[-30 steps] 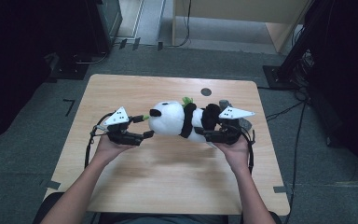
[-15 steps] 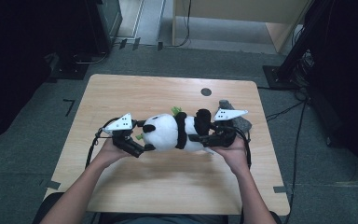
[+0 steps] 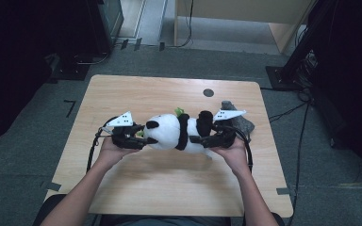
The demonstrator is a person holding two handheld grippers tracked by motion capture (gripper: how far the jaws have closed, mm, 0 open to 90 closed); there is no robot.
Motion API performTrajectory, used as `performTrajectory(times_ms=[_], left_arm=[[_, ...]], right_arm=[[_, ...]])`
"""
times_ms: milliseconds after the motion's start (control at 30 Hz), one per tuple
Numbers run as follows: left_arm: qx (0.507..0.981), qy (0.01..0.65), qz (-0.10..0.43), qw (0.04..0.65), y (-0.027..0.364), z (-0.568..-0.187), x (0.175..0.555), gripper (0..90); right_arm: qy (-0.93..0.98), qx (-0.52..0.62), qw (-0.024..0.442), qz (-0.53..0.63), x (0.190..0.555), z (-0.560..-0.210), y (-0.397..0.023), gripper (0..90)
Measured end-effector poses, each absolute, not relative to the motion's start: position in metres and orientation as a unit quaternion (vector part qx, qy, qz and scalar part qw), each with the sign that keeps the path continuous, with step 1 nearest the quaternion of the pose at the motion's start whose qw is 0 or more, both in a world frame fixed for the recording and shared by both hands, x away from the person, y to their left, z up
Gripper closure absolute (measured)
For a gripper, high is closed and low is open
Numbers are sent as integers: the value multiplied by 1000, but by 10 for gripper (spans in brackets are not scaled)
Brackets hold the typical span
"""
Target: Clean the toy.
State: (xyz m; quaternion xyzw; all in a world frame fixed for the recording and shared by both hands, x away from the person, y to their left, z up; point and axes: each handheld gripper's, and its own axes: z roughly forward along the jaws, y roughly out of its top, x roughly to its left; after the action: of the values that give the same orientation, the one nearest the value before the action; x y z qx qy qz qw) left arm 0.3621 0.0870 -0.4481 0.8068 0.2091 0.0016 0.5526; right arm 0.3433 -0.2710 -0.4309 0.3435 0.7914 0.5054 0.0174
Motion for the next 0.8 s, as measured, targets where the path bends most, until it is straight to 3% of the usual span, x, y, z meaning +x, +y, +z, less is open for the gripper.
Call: performTrajectory(times_ms=[200,467,667,800], left_arm=[[794,217,-24,568,92,-445,366,551],[779,212,-24,589,101,-440,367,562],[751,251,-36,610,114,-439,373,561],[728,272,-42,628,118,-439,376,561]], right_arm=[[774,354,-6,525,348,-441,-276,123],[765,348,-6,542,349,-441,-281,119],[767,357,37,531,346,-439,-291,134],[764,357,25,537,348,-446,-297,142]])
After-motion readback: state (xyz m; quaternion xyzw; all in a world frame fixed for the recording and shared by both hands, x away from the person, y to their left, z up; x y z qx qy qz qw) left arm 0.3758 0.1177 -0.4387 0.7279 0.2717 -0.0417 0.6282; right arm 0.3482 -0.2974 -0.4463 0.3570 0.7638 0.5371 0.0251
